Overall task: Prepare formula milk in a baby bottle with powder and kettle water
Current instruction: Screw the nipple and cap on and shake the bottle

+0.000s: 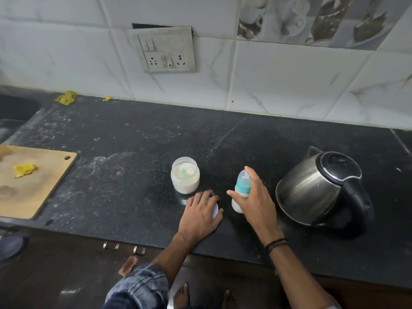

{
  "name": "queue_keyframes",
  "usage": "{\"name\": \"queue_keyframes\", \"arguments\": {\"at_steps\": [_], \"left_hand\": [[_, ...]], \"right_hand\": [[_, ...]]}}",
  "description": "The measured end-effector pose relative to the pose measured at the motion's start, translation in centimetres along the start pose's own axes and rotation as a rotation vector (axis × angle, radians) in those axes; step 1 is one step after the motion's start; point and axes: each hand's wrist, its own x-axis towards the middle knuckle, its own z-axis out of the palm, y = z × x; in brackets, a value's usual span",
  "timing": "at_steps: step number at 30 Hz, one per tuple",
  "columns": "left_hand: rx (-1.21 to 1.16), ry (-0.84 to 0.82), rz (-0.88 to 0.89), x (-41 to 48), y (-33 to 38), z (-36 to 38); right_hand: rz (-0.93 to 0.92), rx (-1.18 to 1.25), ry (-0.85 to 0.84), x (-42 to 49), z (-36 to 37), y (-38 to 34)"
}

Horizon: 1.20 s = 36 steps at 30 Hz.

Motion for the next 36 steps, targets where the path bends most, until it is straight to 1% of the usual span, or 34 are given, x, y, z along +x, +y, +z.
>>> {"name": "queue_keyframes", "arguments": {"at_steps": [3, 7, 9, 11, 12, 13, 16, 17, 18, 19, 21, 22, 23, 25, 26, 27, 29, 30, 31, 34, 35, 36], "left_hand": [[0.004, 0.003, 0.004, 0.1, -0.1, 0.2], [0.002, -0.043, -0.011, 0.1, -0.2, 0.1], [0.001, -0.052, -0.013, 0.1, -0.1, 0.0], [-0.008, -0.044, -0.005, 0.0, -0.1, 0.0], [-0.012, -0.034, -0.003, 0.0, -0.1, 0.1], [-0.014, -0.025, -0.004, 0.0, -0.1, 0.0], [-0.021, -0.007, -0.006, 0.0, -0.1, 0.2], [-0.025, 0.003, -0.004, 0.0, -0.1, 0.3], [-0.029, 0.010, -0.001, 0.0, -0.1, 0.3], [-0.033, 0.012, 0.002, -0.1, -0.2, 0.4], [-0.037, 0.012, 0.003, -0.1, -0.3, 0.5], [-0.038, 0.013, -0.001, -0.1, -0.3, 0.6], [-0.041, 0.016, -0.005, -0.1, -0.3, 0.6], [-0.041, 0.019, -0.011, 0.0, -0.2, 0.6], [-0.038, 0.018, -0.010, 0.0, -0.2, 0.6], [-0.038, 0.017, -0.007, 0.0, -0.2, 0.7], [-0.038, 0.022, 0.001, -0.1, -0.3, 0.8], [-0.033, 0.026, 0.002, -0.1, -0.4, 0.8], [-0.030, 0.028, 0.003, -0.1, -0.4, 0.8], [-0.029, 0.023, -0.001, 0.0, -0.3, 0.6], [-0.029, 0.020, -0.002, 0.0, -0.2, 0.5], [-0.033, 0.018, 0.001, 0.0, -0.2, 0.5]], "right_hand": [[0.000, -0.023, -0.048, -0.5, 0.4, 0.2], [-0.039, -0.017, -0.055, -0.9, 0.6, 0.6], [-0.003, 0.006, -0.051, -0.3, 0.0, 0.3], [0.070, 0.094, -0.007, 0.6, -1.4, -0.4], [0.092, 0.190, 0.056, 1.0, -2.5, -1.1], [0.106, 0.310, 0.153, 1.5, -3.8, -2.0], [0.073, 0.727, 0.565, 2.6, -7.4, -4.2], [0.072, 0.848, 0.634, 2.6, -8.4, -5.0], [0.069, 0.934, 0.626, 2.6, -9.2, -5.7], [0.061, 0.969, 0.552, 2.5, -9.8, -6.4], [0.027, 0.958, 0.342, 2.5, -10.9, -7.2], [0.032, 0.990, 0.321, 2.6, -11.6, -7.3], [0.073, 1.079, 0.375, 2.8, -12.5, -7.6], [0.179, 1.291, 0.583, 3.4, -14.4, -8.2], [0.193, 1.331, 0.643, 3.6, -14.9, -8.5], [0.181, 1.321, 0.631, 3.7, -15.3, -8.9], [0.107, 1.214, 0.431, 3.3, -15.4, -9.5], [0.082, 1.182, 0.362, 3.0, -15.4, -9.5], [0.067, 1.185, 0.369, 2.9, -15.6, -9.8], [0.108, 1.327, 0.593, 3.2, -16.3, -10.1], [0.118, 1.354, 0.599, 3.3, -16.3, -10.4], [0.106, 1.341, 0.538, 3.2, -16.1, -10.7]]}}
